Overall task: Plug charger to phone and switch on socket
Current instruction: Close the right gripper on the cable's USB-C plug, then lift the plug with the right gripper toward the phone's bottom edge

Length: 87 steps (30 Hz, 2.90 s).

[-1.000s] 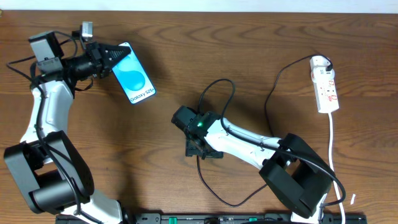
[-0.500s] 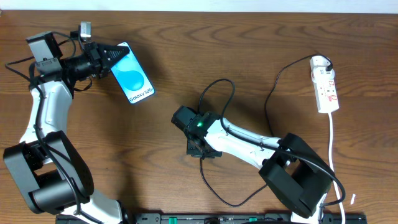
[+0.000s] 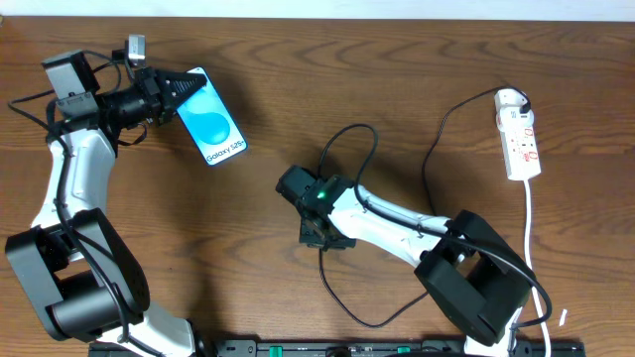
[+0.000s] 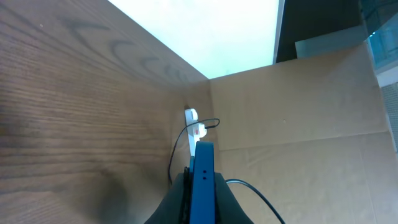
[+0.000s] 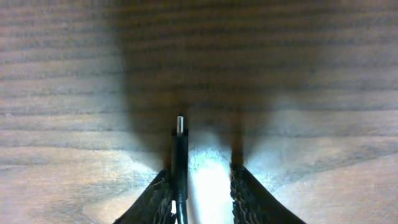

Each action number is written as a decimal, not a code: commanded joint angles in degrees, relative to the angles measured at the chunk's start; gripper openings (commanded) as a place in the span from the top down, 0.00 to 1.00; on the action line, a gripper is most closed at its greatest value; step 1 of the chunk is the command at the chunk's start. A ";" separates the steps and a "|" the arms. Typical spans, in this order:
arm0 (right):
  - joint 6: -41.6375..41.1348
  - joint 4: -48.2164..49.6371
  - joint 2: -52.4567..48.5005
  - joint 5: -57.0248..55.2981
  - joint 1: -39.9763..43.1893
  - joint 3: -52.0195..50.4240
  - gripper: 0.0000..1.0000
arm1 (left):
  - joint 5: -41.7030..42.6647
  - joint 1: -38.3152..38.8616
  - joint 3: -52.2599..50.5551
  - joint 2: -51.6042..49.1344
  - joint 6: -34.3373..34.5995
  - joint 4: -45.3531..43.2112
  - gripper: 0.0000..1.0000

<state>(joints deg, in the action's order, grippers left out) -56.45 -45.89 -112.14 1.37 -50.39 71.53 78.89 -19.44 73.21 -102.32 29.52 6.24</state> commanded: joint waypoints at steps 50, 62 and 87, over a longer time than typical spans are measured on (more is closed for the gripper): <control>20.63 19.26 0.76 49.81 15.02 0.85 0.99 | -2.38 -0.15 -0.02 1.49 7.56 -3.48 0.93; 13.42 50.29 0.76 70.29 15.17 0.85 0.99 | 3.21 -0.15 -0.02 1.49 27.91 -27.98 0.93; 4.00 83.14 0.76 72.30 16.24 0.85 0.99 | 6.80 -0.15 -0.02 1.51 58.90 -65.72 0.93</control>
<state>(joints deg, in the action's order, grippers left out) -52.18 35.05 -112.03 72.79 -34.39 71.90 85.49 -19.44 72.34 -102.24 86.15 -58.92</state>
